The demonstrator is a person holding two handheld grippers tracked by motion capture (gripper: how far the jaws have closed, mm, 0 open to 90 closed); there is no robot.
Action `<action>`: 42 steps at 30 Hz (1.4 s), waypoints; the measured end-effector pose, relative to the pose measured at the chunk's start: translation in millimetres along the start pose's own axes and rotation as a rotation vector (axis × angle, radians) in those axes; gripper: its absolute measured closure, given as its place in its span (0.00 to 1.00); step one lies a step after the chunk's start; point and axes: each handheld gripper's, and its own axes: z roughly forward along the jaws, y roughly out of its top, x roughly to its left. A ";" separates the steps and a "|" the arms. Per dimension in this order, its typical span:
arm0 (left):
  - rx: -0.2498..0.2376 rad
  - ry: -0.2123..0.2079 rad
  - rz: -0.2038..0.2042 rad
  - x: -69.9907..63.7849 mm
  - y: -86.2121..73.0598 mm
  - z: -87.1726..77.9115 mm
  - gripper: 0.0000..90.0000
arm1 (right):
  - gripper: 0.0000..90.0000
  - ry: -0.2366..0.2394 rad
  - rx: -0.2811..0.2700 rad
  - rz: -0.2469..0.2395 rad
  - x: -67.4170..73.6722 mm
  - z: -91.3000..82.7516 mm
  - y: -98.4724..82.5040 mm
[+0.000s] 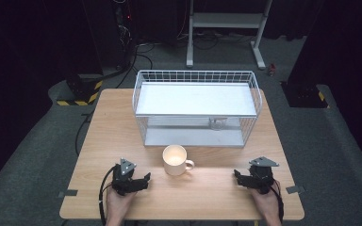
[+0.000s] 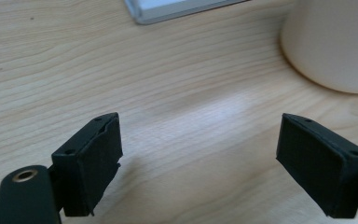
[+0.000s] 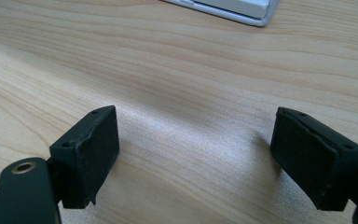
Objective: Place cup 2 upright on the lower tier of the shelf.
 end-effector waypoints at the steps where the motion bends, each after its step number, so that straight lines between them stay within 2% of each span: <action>1: -0.005 -0.005 0.011 -1.8 0.3 -2.0 0.16 | 0.17 0.000 0.000 0.000 0.0 0.0 0.0; 5: -0.032 -0.029 0.013 -10.9 0.6 -8.8 0.16 | 0.17 -0.001 -0.001 -0.002 -0.1 0.0 0.0; 11: -0.041 -0.061 0.040 -26.6 3.4 -11.4 0.16 | 0.17 -0.001 0.000 0.000 0.0 0.1 0.0; 26: -0.041 -0.122 0.096 -53.5 17.3 0.0 0.14 | 0.17 -0.002 0.000 -0.004 -0.3 0.0 -0.1; 32: -0.033 -0.134 0.108 -60.2 22.8 6.6 0.13 | 0.17 -0.002 0.001 -0.003 -0.6 -0.4 -0.4; 33: -0.033 -0.131 0.120 -60.5 23.7 7.5 0.13 | 0.17 -0.002 0.001 -0.003 -0.6 -0.5 -0.4; 39: -0.031 -0.158 0.097 -62.0 28.9 12.6 0.11 | 0.17 -0.003 0.000 -0.006 -0.8 -0.4 -0.5; 42: -0.032 -0.155 0.106 -62.8 32.0 14.4 0.10 | 0.17 -0.002 0.000 -0.006 -0.8 -0.4 -0.5</action>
